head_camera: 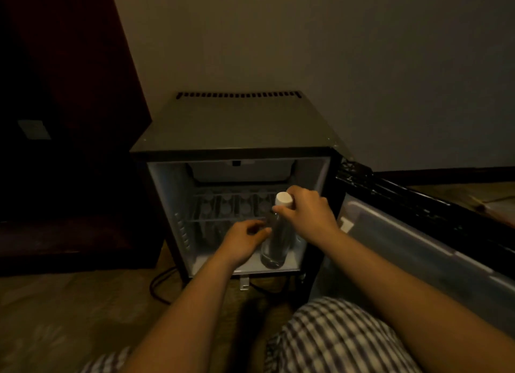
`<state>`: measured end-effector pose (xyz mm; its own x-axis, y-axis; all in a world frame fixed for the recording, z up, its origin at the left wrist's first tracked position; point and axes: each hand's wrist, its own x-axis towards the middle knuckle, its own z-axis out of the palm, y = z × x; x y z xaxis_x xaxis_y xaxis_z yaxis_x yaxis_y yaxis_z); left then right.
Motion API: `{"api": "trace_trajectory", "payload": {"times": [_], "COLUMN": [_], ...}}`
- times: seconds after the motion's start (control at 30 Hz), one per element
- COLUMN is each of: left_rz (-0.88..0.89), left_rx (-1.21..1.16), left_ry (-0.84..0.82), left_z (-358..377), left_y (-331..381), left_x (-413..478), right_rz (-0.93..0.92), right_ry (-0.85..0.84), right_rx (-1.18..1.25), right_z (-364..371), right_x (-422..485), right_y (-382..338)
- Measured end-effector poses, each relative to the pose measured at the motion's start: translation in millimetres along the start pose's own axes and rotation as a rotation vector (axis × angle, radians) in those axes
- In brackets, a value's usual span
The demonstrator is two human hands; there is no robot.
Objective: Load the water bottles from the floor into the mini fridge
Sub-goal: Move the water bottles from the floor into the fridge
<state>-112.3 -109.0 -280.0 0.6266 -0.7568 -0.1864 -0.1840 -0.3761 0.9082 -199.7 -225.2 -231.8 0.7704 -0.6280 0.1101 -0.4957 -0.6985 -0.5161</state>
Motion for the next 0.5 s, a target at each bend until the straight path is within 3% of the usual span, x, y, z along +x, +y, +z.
{"api": "trace_trajectory", "payload": {"times": [0.13, 0.33, 0.5], "left_rz": [-0.109, -0.360, -0.437], "left_rx": [-0.036, -0.301, -0.436], "left_ry": [-0.054, -0.089, -0.070], "left_z": [16.5, 45.3, 61.4], "left_y": [-29.9, -68.0, -94.9], "left_x": [24.2, 50.3, 63.9], "right_rz": [0.104, 0.182, 0.258], "right_ry": [-0.002, 0.003, 0.005], "right_rx": [0.059, 0.057, 0.096], "right_z": [38.1, 85.5, 120.1], "right_x": [7.6, 19.9, 25.9], "right_y": [24.0, 47.8, 57.7]}}
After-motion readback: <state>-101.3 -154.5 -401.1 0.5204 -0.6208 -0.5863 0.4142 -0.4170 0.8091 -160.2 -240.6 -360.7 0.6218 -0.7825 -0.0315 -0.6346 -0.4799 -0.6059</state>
